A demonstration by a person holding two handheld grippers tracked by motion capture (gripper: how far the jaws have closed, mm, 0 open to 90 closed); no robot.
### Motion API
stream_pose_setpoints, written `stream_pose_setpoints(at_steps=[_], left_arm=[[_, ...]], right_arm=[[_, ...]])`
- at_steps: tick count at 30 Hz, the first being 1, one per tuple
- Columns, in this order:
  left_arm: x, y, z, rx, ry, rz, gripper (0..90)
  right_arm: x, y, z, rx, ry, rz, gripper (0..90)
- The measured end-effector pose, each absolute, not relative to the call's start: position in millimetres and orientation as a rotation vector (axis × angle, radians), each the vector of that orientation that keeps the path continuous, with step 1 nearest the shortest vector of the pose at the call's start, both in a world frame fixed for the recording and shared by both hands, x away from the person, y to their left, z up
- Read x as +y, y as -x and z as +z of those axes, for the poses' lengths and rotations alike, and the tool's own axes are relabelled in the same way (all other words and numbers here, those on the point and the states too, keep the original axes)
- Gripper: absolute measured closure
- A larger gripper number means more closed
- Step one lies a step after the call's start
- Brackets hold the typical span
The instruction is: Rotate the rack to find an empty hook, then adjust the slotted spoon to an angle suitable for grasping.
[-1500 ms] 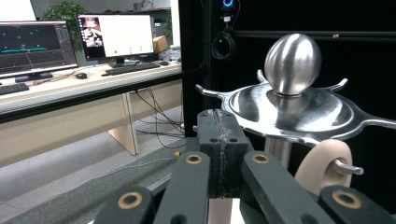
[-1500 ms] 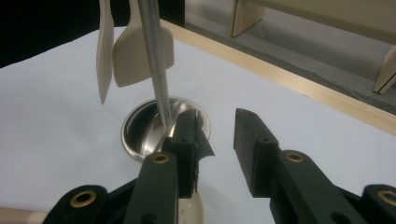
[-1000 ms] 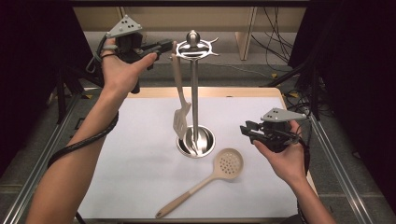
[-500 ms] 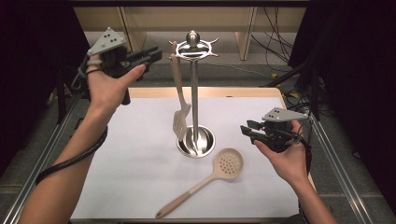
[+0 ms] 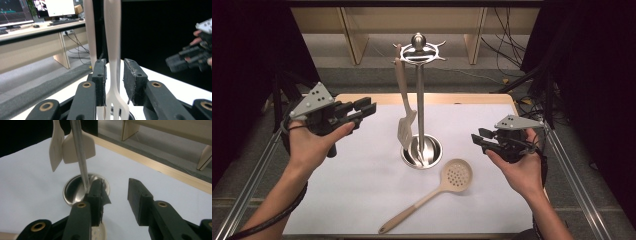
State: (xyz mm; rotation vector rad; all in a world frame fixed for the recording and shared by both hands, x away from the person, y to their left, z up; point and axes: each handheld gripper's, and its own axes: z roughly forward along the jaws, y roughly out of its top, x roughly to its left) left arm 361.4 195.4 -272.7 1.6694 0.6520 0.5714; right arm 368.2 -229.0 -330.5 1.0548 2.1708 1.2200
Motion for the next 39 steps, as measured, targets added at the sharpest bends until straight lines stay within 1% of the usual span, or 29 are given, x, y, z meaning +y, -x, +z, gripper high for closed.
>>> stream_pose_setpoints(at_steps=[3,6,7,8,11,15,19,24,26,27,31,33,39], left_arm=[[195,-356,-287,0.661,-1.705,0.545,71.9],[192,-350,-302,0.658,-1.751,0.494,75.4],[192,-347,-307,0.652,-1.770,0.481,77.5],[190,-344,-312,0.648,-1.794,0.469,80.7],[180,-334,-329,0.632,-1.874,0.384,89.0],[160,-319,-350,0.601,-1.952,0.243,89.3],[136,-310,-374,0.529,-2.047,0.111,89.3],[105,-301,-408,0.472,-2.164,-0.025,89.3],[96,-298,-418,0.454,-2.221,-0.043,89.3],[93,-297,-423,0.419,-2.249,-0.045,89.3],[83,-289,-435,0.417,-2.320,-0.114,89.3],[80,-288,-438,0.388,-2.344,-0.119,89.3],[79,-286,-447,0.391,-2.423,-0.125,89.3]], right_arm=[[-230,-370,-330,2.146,-1.016,1.221,65.7],[-229,-369,-328,2.161,-1.051,1.221,65.7],[-229,-372,-328,2.148,-1.014,1.219,65.7],[-228,-372,-329,2.143,-1.045,1.236,65.7],[-229,-374,-328,2.168,-1.026,1.217,65.7],[-230,-375,-330,2.174,-1.055,1.214,65.7],[-233,-375,-332,2.175,-1.078,1.211,65.7],[-237,-376,-333,2.152,-1.068,1.200,65.7],[-238,-376,-333,2.161,-1.067,1.197,65.7],[-237,-374,-333,2.141,-1.086,1.210,65.7],[-236,-372,-332,2.160,-1.091,1.202,65.7],[-237,-372,-332,2.159,-1.061,1.193,65.7],[-238,-373,-333,2.163,-1.085,1.191,65.8]])
